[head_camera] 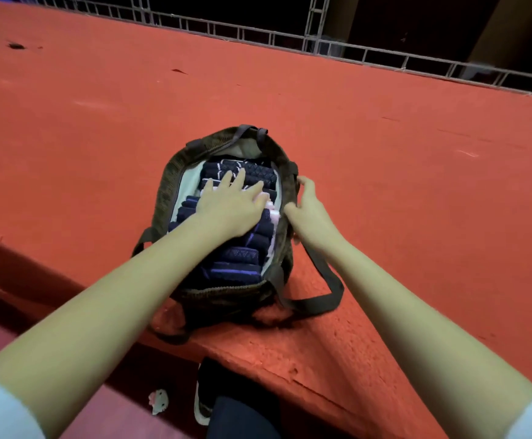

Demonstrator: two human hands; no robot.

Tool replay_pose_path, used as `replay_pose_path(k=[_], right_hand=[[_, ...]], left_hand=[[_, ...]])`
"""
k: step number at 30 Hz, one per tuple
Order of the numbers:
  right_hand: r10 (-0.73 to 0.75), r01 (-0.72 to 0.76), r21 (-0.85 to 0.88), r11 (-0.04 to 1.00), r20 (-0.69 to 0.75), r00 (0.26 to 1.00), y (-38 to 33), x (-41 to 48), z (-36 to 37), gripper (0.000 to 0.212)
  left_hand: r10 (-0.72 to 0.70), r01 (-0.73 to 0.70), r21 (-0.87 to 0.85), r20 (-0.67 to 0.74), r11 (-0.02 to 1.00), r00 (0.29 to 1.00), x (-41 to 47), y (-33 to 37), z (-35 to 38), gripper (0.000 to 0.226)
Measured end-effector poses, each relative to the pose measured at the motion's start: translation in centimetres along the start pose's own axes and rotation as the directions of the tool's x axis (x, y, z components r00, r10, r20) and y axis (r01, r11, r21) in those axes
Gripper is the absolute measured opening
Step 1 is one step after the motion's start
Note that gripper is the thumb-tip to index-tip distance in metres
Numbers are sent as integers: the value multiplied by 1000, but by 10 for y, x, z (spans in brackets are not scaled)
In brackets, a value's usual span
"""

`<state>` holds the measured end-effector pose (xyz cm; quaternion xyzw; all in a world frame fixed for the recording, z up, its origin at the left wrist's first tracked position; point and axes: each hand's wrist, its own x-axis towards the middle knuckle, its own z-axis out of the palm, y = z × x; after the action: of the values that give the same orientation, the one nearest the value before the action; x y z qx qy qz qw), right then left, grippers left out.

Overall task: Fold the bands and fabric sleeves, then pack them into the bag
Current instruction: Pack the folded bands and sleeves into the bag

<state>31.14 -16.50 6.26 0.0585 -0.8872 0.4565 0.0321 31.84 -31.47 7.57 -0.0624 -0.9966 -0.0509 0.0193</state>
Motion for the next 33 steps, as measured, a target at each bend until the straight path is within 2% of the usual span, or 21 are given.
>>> replay_pose_path(k=[4, 6, 9, 11, 12, 13, 14, 15, 16, 17, 18, 20, 22, 23, 26, 30, 33], right_hand=[[-148, 167, 113, 980, -160, 976, -33, 21, -49, 43], [-199, 220, 94, 971, -194, 961, -41, 23, -60, 37], [-239, 219, -171, 961, -107, 965, -35, 18, -48, 33], [-156, 127, -375, 918, -48, 987, -31, 15, -40, 38], [-119, 77, -491, 868, -54, 991, -33, 12, -39, 39], [-120, 46, -610, 791, -82, 989, -37, 9, -38, 39], [-162, 39, -709, 704, -107, 981, -43, 5, -35, 38], [-233, 72, -762, 643, -106, 967, -49, -1, -29, 37], [-320, 156, -760, 631, -71, 945, -56, -7, -18, 38], [-393, 273, -711, 648, -5, 920, -60, -13, -3, 41], [-426, 378, -624, 684, 79, 901, -63, -17, 14, 43], [-323, 410, -508, 758, 254, 912, -62, -18, 42, 48], [-177, 321, -493, 808, 317, 932, -51, -14, 55, 49], [-147, 298, -501, 813, 319, 936, -47, -12, 57, 49], [-161, 315, -502, 805, 326, 932, -43, -6, 55, 49], [-95, 291, -527, 799, 366, 926, -49, -4, 54, 49], [-65, 240, -554, 797, 316, 947, -52, -2, 57, 49]], left_hand=[[-50, 50, -5, 29, 999, 998, 15, 4, -2, 51], [-81, 82, -39, 39, 996, 996, 23, 9, 1, 52], [30, -29, -12, 35, 1000, 999, 27, 27, 12, 52], [94, -100, -172, -47, 980, 994, 26, 24, 2, 51], [62, -106, -264, -170, 959, 983, 23, 16, -5, 53], [-12, -83, -283, -321, 956, 947, 18, 5, -14, 56], [-119, -2, -270, -429, 963, 895, 11, -9, -20, 54], [-249, 130, -280, -446, 951, 860, 2, -25, -24, 50], [-398, 290, -316, -366, 903, 841, -8, -40, -24, 48], [-526, 442, -338, -218, 831, 822, -19, -51, -22, 49], [-599, 543, -336, -84, 769, 796, -26, -57, -16, 51], [-621, 600, -337, 55, 725, 782, -29, -62, 0, 51], [-571, 544, -401, 61, 737, 819, -27, -62, 12, 47], [-553, 501, -444, 15, 743, 833, -27, -62, 16, 43], [-533, 381, -516, -182, 767, 826, -24, -61, 4, 36], [-450, 299, -398, -370, 867, 813, -5, -72, -41, 34], [-432, 286, -360, -438, 888, 789, 7, -73, -58, 33]])
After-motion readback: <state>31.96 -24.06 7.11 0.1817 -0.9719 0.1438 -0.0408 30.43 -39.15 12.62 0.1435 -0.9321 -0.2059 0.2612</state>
